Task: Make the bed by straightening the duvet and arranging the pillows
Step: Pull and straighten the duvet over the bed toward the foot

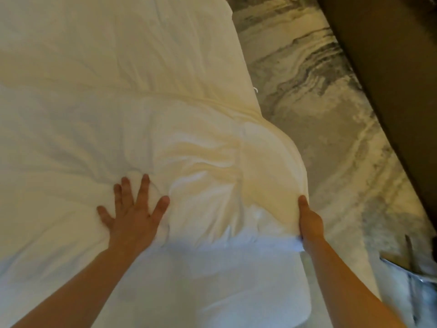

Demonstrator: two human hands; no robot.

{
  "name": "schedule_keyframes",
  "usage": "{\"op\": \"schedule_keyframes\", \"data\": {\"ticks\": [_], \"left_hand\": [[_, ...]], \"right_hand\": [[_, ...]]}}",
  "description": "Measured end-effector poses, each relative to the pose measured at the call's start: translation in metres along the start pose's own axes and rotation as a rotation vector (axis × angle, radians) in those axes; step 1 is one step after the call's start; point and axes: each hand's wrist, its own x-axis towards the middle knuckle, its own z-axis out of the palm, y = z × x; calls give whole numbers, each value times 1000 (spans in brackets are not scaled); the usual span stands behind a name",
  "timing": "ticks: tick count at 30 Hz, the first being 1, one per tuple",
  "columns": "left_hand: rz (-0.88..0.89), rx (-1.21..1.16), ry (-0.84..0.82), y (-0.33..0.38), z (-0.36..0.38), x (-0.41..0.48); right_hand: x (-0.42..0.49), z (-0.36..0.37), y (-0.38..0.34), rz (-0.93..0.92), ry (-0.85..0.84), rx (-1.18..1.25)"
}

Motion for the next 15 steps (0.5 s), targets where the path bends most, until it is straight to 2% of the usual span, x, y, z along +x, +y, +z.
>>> {"op": "schedule_keyframes", "data": {"ticks": [5, 8, 10, 13, 15], "left_hand": [[11, 33, 20, 3, 18, -12], [-21, 66, 58, 7, 20, -13], [-69, 96, 74, 13, 21, -16], [-229, 52, 98, 33, 22, -21], [-345, -5, 143, 56, 26, -28]], "right_hand": [[-10, -26, 55, -44, -41, 205], [-2, -27, 83, 17, -237, 519], [-2, -19, 91, 37, -312, 647], [7, -6, 79, -8, -309, 663], [19, -11, 44, -135, -279, 575]]}}
